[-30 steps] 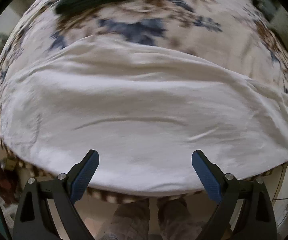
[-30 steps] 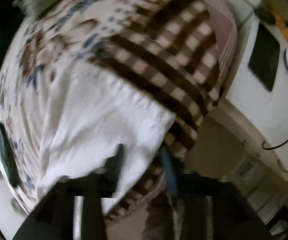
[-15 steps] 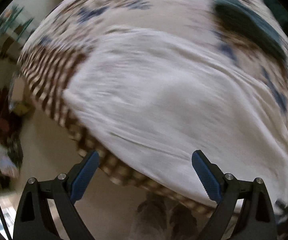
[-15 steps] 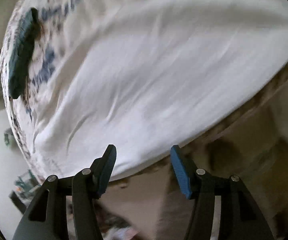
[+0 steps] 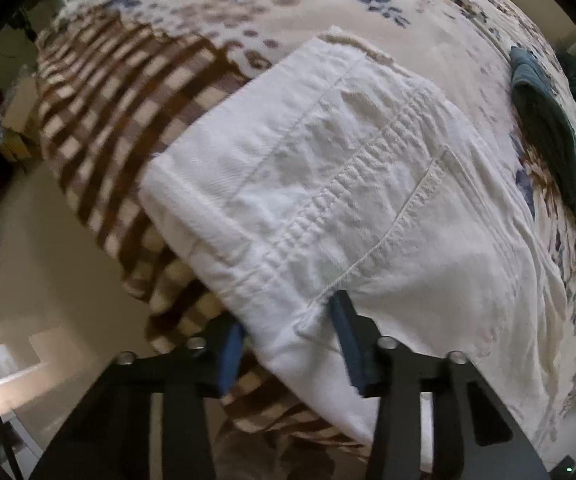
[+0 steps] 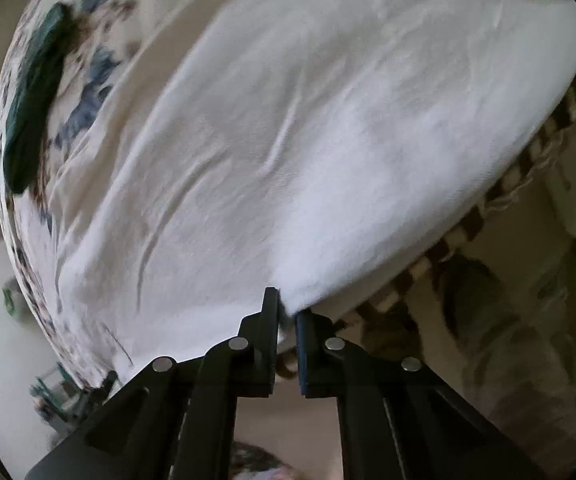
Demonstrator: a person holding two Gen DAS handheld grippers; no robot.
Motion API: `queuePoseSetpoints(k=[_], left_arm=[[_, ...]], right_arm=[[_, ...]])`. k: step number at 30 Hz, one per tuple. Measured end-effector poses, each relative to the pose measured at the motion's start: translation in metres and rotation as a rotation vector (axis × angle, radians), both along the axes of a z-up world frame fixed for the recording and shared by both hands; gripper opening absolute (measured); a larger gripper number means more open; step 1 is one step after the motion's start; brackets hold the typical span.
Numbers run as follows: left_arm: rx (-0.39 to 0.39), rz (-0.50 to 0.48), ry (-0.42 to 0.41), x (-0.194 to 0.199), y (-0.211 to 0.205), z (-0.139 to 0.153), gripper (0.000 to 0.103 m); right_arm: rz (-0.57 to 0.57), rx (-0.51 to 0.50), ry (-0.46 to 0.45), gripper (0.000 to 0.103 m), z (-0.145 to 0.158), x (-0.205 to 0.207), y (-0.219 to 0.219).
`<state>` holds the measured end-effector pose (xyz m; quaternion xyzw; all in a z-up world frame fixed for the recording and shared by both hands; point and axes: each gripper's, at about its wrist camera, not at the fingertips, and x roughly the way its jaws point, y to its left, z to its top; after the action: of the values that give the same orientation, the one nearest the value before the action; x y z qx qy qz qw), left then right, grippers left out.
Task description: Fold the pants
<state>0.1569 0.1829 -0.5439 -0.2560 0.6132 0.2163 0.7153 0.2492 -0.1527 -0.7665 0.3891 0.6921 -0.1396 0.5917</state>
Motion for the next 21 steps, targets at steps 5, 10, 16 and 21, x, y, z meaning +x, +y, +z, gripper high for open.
queuePoseSetpoints(k=[5,10,16,21], left_arm=[[-0.009,-0.019,0.039,-0.004,-0.002,-0.01,0.04],[0.026,-0.1,0.11,0.006,-0.001,0.011,0.041],[0.206,-0.303,0.118,0.014,-0.056,0.06,0.096],[0.287,-0.432,0.057,0.083,-0.099,0.061,0.096]], right_arm=[[0.05,-0.034,0.041,0.01,-0.01,-0.01,0.011],[0.17,0.01,0.132,0.025,-0.015,0.014,0.012],[0.465,-0.016,-0.043,0.07,0.062,0.047,0.04],[0.618,0.078,-0.216,0.07,0.084,0.14,0.072]])
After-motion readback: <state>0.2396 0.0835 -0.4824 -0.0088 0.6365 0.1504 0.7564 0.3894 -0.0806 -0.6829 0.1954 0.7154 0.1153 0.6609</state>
